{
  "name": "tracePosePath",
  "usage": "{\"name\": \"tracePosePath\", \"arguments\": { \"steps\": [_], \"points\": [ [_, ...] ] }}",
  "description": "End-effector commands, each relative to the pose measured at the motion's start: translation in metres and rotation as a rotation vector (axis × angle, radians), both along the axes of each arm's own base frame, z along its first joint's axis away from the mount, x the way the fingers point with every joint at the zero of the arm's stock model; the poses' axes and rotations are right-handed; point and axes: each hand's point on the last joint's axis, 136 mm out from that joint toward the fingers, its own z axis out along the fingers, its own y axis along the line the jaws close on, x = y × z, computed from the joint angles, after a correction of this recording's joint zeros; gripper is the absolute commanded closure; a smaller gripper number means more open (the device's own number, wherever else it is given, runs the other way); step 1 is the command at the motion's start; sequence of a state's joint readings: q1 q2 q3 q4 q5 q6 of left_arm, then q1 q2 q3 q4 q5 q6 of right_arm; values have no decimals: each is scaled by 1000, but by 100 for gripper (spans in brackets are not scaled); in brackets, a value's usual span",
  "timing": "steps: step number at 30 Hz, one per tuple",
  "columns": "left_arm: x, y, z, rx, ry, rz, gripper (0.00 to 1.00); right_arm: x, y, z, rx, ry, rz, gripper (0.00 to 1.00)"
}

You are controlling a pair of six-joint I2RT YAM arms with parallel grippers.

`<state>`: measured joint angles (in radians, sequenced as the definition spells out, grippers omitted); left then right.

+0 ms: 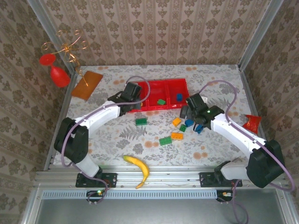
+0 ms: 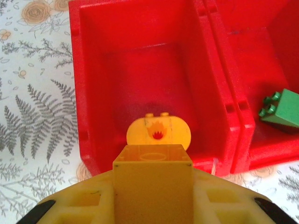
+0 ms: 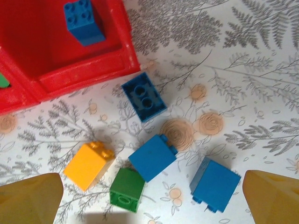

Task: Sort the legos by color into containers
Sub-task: Place the lego in the container.

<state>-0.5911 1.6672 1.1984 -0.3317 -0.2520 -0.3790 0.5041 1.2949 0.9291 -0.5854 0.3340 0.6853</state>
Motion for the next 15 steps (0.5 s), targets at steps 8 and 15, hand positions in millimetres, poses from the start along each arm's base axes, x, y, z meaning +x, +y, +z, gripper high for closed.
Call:
{"name": "tracePosePath", "arguments": {
  "steps": [8,15],
  "points": [
    [48,0,-5,19,-9,-27,79,-23,20,-8,-15,10,33,0],
    [58,2,-16,25,5,-12,74,-41,47,-14,-15,51,123,2]
  ]
}}
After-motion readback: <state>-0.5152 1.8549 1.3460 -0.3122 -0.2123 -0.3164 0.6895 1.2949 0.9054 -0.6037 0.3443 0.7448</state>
